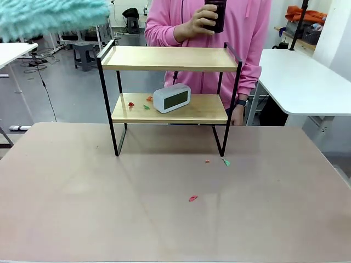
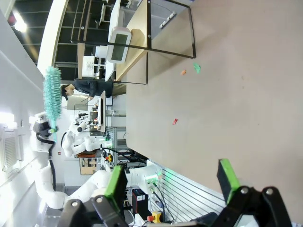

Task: Clean the shelf.
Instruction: Clean the specific tier of the Shelf with the Duster once objects are removed.

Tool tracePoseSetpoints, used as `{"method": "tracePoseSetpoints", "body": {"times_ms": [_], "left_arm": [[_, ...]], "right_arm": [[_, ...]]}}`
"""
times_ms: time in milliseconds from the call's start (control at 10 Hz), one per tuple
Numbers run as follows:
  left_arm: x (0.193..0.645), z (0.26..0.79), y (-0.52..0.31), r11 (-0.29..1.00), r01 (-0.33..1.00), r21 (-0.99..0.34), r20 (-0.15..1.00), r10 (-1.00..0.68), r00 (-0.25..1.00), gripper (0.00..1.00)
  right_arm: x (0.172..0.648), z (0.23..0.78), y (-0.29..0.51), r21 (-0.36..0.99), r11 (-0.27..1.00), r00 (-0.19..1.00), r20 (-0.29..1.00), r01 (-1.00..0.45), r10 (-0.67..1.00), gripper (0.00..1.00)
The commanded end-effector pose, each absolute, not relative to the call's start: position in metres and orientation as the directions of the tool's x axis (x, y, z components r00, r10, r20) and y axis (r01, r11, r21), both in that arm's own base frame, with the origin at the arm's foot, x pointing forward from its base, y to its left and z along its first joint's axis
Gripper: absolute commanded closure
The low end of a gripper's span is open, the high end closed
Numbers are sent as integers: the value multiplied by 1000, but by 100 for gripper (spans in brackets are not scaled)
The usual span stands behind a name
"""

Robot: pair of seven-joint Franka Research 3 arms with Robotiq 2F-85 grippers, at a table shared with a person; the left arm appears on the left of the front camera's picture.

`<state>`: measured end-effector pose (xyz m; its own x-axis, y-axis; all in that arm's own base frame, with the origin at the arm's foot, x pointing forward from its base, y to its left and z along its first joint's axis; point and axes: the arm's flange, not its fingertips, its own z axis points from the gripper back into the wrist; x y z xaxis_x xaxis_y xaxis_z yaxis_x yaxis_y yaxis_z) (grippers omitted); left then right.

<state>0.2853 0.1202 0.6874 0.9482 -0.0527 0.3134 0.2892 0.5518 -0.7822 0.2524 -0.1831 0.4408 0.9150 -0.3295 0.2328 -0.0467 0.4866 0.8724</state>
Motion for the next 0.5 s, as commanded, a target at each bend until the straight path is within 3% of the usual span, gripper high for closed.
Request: {"method": "tracePoseSetpoints", "body": {"times_ms": [0,200,400], "left_arm": [[289,613,124,517,9,-856,187,293,938,87],[318,560,140,457,-92,-885,163,488,858,87],[354,520,120,515,-150,-844,149,494,857,87]], "right_arm": [[255,442,-182,877,474,905,264,-82,-332,0],[255,442,-182,877,474,905,264,-82,-332,0],[255,442,-182,877,474,905,264,-82,-332,0]]}}
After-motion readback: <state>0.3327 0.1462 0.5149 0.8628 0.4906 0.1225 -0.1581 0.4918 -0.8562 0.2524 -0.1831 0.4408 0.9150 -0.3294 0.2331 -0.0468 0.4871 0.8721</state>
